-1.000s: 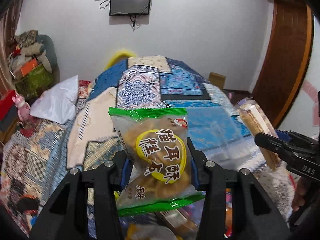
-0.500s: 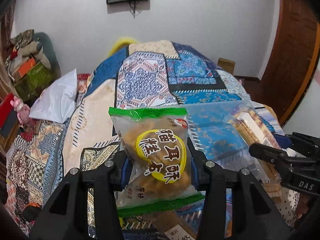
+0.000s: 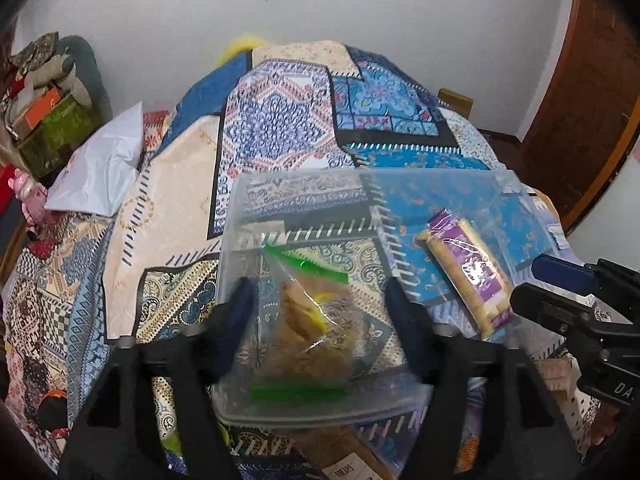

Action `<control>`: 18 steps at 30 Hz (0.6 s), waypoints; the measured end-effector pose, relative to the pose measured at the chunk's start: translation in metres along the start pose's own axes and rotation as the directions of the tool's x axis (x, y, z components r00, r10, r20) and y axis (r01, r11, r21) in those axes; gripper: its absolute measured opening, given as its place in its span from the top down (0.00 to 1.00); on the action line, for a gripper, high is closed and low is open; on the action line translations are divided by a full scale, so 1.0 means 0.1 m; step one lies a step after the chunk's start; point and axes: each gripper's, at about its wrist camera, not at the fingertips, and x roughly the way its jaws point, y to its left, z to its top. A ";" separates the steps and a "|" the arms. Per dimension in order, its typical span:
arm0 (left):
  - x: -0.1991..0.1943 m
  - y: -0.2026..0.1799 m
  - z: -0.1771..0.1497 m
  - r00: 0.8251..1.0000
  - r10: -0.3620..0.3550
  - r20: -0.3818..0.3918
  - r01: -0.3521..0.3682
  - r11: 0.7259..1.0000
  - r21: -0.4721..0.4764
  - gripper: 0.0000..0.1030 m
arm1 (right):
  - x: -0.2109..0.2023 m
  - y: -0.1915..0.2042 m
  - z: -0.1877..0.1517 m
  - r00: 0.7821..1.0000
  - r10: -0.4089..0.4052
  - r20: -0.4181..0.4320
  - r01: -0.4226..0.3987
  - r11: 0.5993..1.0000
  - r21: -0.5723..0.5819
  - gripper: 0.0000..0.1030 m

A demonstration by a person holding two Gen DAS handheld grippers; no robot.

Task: Organize snacks
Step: 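Carry both snacks into the clear plastic box and open both tools, then grasp the white snack bag with the left tool while the right tool grasps the orange cookie bag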

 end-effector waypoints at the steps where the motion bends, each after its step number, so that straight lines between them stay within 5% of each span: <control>1: -0.07 -0.02 0.00 1.000 0.002 0.027 -0.002 1.000 0.010 0.24 | -0.01 0.00 0.01 1.000 0.005 0.003 -0.005 1.000 0.001 0.58; 5: -0.28 -0.08 0.01 0.998 0.012 0.066 -0.015 0.999 0.046 0.15 | -0.18 0.02 -0.03 1.000 0.016 0.020 -0.016 1.000 -0.004 0.52; 18: -0.96 0.07 -0.38 0.996 -0.009 0.087 0.007 1.000 0.019 0.12 | -0.85 0.10 -0.32 0.995 -0.011 0.099 0.016 0.999 -0.050 0.42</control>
